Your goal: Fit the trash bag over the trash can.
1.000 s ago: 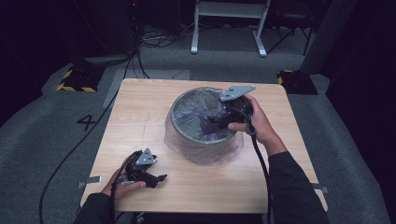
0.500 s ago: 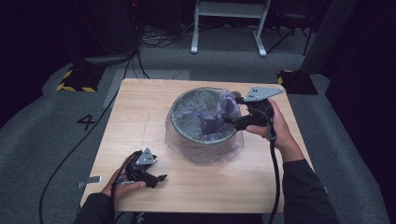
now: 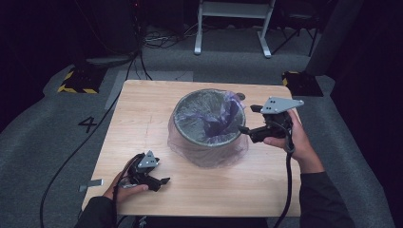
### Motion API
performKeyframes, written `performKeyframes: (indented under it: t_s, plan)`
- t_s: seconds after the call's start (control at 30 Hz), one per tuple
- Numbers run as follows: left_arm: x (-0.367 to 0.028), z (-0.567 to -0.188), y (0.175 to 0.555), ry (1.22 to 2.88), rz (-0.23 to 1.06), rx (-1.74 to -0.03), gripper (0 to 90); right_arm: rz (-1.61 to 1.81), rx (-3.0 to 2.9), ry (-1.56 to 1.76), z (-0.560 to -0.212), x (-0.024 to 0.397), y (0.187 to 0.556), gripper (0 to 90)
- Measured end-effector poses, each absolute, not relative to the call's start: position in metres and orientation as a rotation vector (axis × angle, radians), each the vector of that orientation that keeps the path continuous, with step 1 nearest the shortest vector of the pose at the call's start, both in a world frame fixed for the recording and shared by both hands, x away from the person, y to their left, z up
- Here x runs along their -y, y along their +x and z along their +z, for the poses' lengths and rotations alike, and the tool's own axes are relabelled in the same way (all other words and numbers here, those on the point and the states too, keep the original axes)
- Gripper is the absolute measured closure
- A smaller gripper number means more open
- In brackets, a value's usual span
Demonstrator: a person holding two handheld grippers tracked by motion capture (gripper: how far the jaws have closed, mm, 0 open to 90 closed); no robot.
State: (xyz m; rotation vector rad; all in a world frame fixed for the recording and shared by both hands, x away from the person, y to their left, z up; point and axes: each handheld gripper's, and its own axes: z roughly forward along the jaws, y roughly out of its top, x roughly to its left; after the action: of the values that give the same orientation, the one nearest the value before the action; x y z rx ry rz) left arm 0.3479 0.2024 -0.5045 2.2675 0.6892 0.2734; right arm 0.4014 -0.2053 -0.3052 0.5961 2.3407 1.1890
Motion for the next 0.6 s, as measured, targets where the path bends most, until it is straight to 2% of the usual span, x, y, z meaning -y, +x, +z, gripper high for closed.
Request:
performKeyframes:
  t_s: [0.6]
  plan:
    - [-0.202, -0.504, 0.348, 2.269, 0.274, -0.689, 12.7, 1.024, -2.413, 0.621, -0.336, 0.216, 0.39, 17.6]
